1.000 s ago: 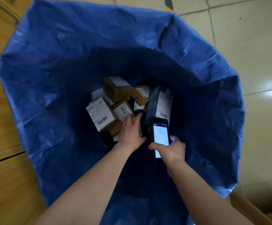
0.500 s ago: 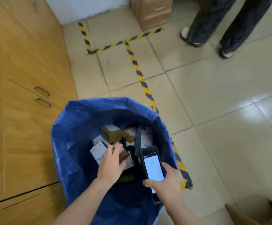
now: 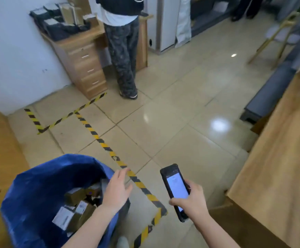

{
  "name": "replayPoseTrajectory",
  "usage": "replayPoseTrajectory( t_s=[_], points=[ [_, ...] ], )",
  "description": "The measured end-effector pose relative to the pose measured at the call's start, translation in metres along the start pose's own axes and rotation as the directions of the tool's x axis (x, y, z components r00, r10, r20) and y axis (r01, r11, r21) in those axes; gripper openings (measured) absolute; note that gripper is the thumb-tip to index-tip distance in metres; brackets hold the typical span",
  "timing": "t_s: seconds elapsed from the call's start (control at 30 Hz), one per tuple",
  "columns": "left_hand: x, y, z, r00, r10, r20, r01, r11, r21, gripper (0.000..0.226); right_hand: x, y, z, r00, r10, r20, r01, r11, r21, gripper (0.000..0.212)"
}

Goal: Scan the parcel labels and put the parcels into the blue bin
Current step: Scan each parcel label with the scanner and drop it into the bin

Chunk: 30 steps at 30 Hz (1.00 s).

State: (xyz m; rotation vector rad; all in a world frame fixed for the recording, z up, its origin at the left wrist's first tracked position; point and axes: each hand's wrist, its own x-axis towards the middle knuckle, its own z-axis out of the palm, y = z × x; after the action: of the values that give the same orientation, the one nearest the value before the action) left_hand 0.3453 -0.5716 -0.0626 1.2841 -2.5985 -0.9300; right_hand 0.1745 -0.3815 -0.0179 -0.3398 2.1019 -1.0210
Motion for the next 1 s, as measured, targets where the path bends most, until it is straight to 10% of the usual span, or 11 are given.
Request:
replayPoseTrajectory(
  t_s=[0.47,1.0],
  points=[
    [0.044,0.303,0.135,0.83,0.468,0.303,-0.466,0.881,-0.083,0.056,-0.059,0.085,-0.281,0.872,0.053,-0.486,-0.039,0.998,0.04,0.063],
    [0.237,0.555,0.263,0.534,0.698,0.477,-0.699,0.682,-0.216,0.056,0.065,0.086,-0.406,0.578,0.432,-0.692,-0.259,0.901,0.347,0.075]
  ],
)
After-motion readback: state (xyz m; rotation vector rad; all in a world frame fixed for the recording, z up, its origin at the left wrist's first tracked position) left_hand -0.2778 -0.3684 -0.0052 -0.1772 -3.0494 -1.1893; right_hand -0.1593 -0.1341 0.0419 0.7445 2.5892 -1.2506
